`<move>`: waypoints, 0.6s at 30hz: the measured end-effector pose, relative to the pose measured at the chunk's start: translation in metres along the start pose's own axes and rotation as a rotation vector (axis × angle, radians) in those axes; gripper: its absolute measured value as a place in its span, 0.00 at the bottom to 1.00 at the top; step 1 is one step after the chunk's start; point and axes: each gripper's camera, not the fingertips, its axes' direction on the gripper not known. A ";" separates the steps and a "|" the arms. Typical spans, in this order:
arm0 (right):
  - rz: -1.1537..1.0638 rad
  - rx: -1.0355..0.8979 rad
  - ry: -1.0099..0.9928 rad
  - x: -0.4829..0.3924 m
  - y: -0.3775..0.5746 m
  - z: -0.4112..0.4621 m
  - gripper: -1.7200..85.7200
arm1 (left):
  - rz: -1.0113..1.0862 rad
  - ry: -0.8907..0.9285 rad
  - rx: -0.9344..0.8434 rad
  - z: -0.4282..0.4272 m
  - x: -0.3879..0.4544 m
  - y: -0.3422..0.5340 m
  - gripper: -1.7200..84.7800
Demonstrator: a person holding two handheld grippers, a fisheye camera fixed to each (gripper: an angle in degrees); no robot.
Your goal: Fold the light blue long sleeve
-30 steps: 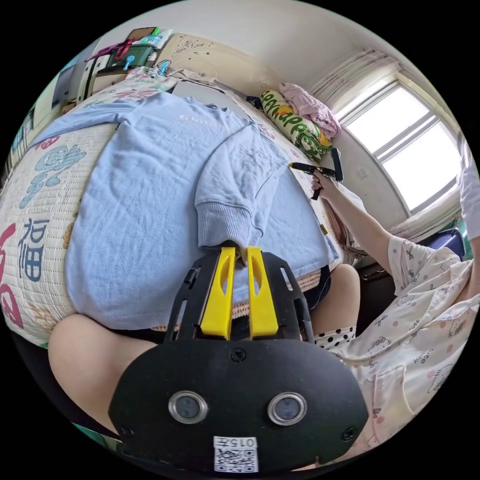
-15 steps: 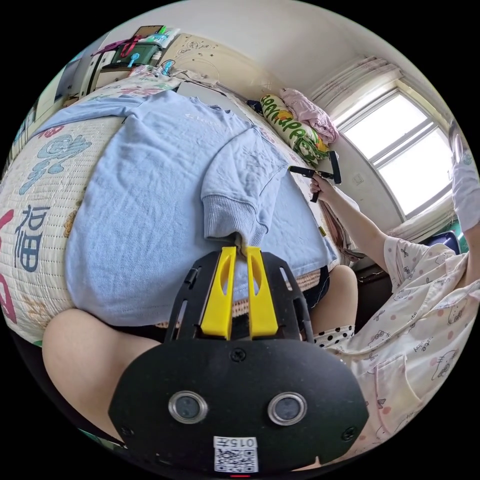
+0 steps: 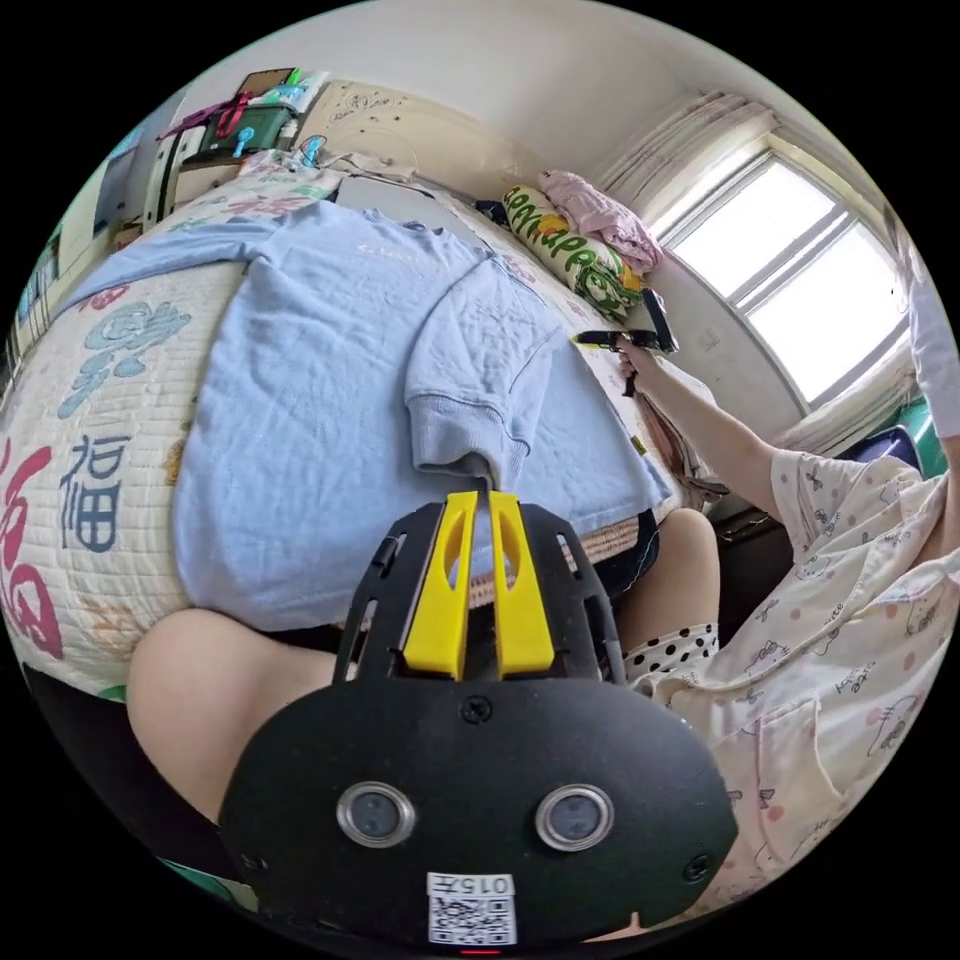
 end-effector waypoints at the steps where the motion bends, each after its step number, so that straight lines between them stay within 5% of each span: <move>1: 0.004 0.063 -0.029 0.013 0.046 -0.026 0.08 | -0.016 -0.011 0.032 -0.019 -0.016 0.001 0.08; 5: -0.188 0.147 -0.369 -0.023 0.213 -0.110 0.08 | -0.040 0.031 0.114 -0.057 -0.065 -0.022 0.10; 10: -0.431 0.219 -0.504 -0.131 0.376 -0.147 0.11 | -0.026 0.101 0.054 -0.053 -0.103 -0.080 0.13; 14: -0.492 0.073 -0.564 -0.180 0.404 -0.104 0.12 | 0.009 0.067 0.005 -0.067 -0.106 -0.111 0.13; 18: -0.331 -0.007 -0.605 -0.169 0.389 -0.051 0.16 | -0.013 0.051 -0.009 -0.100 -0.112 -0.129 0.11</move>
